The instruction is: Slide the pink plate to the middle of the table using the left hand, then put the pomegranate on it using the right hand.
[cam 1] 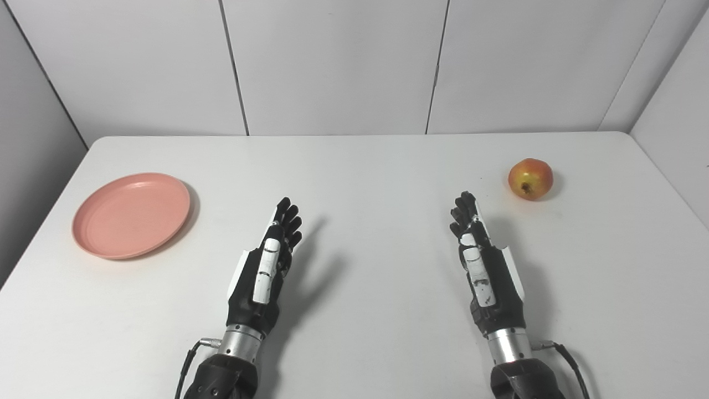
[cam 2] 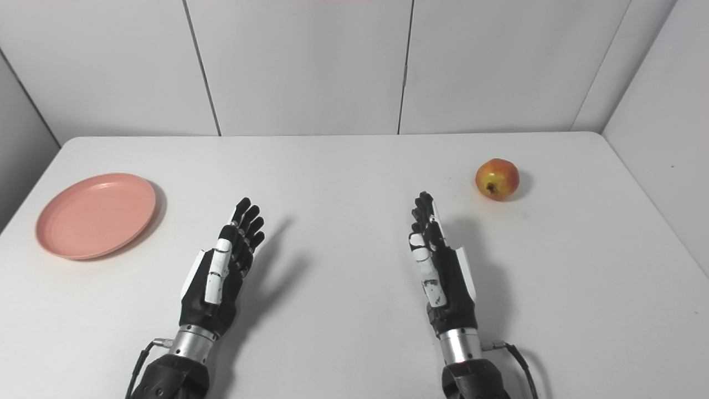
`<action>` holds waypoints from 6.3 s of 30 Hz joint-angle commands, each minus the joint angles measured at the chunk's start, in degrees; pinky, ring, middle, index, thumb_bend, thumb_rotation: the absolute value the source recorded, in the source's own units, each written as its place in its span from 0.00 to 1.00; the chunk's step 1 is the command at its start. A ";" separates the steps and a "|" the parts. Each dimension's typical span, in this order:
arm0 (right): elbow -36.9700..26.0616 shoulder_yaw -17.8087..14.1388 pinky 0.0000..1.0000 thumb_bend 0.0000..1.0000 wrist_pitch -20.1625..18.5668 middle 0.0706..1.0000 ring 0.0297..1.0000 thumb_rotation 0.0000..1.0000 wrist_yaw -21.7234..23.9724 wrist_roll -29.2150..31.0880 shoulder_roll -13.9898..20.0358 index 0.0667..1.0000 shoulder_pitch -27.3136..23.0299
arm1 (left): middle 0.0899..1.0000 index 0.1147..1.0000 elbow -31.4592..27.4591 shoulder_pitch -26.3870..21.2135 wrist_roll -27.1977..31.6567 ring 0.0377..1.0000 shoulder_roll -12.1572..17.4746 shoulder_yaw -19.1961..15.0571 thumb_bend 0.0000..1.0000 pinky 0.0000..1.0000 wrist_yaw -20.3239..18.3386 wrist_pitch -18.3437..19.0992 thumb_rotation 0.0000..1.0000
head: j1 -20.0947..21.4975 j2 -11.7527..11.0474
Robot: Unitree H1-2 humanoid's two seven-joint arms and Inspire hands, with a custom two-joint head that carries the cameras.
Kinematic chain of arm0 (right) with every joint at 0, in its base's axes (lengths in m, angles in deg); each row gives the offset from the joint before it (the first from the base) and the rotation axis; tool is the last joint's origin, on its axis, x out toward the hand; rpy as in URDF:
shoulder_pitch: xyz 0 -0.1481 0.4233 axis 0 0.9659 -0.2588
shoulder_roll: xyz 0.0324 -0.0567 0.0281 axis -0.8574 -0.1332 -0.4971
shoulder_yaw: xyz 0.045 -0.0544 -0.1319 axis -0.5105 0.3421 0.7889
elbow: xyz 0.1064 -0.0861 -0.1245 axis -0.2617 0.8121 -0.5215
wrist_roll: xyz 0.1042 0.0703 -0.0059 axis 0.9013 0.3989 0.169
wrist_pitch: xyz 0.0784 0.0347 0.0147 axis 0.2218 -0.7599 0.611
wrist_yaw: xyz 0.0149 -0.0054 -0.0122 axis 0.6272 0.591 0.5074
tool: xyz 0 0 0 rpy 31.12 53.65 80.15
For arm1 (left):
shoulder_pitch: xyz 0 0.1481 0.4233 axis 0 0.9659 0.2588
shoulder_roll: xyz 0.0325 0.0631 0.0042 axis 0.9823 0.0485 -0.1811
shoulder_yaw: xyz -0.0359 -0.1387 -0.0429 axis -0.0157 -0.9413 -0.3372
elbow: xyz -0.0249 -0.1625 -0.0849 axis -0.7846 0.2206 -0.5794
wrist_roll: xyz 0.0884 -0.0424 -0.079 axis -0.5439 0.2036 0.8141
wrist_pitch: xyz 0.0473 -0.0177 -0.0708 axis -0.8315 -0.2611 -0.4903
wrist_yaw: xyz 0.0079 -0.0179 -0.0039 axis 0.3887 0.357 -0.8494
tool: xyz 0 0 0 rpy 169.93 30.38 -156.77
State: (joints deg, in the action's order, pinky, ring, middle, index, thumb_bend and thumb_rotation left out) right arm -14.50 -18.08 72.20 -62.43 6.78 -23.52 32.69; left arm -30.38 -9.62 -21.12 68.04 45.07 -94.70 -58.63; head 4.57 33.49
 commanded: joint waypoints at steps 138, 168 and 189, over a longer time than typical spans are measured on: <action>9.96 -7.24 1.00 0.64 -0.35 1.00 1.00 0.95 4.48 12.61 5.95 1.00 -3.15 | 0.92 0.92 16.27 -23.57 3.90 0.91 33.38 -21.70 0.55 0.94 -1.52 2.67 1.00 | -32.54 -13.65; 8.20 -7.37 1.00 0.68 -0.99 1.00 0.99 0.95 5.15 12.18 5.99 1.00 -1.95 | 0.91 0.89 34.63 -27.73 4.54 0.91 34.43 -21.28 0.50 0.92 -3.83 -8.44 1.00 | -33.04 -12.78; 6.21 -7.10 0.97 0.70 -1.47 1.00 0.99 0.95 5.67 12.27 6.17 1.00 -0.73 | 0.93 0.92 40.58 -28.47 7.12 0.95 32.51 -21.31 0.55 0.97 -4.41 -10.05 1.00 | -32.59 -11.57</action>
State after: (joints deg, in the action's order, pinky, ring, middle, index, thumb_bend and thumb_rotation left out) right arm -9.89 -25.17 69.37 -57.34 18.80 -17.12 29.30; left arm 10.57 -34.95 -14.92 99.83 24.08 -98.85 -66.26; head -28.04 21.88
